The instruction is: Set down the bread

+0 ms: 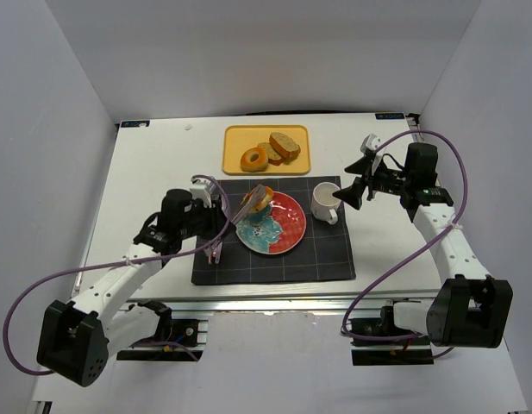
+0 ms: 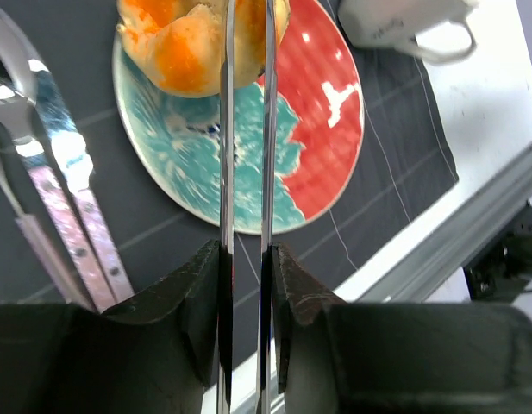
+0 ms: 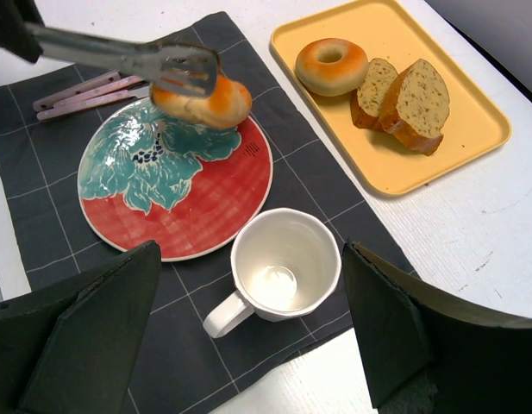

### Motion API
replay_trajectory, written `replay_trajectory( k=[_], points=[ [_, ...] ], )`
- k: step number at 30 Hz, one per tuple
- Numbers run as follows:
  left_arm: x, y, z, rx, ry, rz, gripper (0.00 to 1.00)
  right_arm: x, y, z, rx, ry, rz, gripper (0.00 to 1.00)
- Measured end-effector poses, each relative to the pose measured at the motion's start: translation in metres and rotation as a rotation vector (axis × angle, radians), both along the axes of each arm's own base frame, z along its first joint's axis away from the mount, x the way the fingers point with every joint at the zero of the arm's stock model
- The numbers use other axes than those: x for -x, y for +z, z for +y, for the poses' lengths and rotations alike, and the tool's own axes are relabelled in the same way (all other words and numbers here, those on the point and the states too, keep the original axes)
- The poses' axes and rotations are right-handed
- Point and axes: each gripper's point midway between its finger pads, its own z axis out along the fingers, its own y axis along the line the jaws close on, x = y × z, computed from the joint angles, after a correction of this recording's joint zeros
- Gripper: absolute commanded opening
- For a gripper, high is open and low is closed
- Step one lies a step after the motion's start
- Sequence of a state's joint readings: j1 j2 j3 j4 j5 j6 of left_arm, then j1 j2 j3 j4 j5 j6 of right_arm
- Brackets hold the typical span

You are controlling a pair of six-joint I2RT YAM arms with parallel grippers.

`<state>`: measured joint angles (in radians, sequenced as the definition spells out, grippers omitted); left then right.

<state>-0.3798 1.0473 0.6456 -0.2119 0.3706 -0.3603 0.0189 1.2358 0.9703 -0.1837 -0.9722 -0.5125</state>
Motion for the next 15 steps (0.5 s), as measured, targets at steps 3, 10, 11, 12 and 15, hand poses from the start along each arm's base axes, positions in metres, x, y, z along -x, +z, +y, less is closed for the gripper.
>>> replay_trajectory(
  k=[3,10,11,12,15],
  points=[
    [0.009,-0.006,-0.007,0.008,-0.022,0.009,0.00,0.000,0.000,0.000,0.000,0.000,0.001,0.89],
    [0.017,-0.018,-0.025,-0.020,-0.073,0.027,0.38,0.001,-0.001,0.000,0.001,0.000,0.004,0.89],
    [0.019,-0.021,-0.026,-0.028,-0.079,0.036,0.40,0.001,-0.001,0.000,0.002,0.001,0.006,0.89],
    [0.021,-0.023,-0.027,-0.035,-0.084,0.043,0.42,0.001,-0.002,0.000,0.003,0.001,0.007,0.89],
    [0.025,-0.027,-0.026,-0.049,-0.092,0.055,0.51,0.003,-0.003,0.000,0.004,0.002,0.017,0.89]
  ],
)
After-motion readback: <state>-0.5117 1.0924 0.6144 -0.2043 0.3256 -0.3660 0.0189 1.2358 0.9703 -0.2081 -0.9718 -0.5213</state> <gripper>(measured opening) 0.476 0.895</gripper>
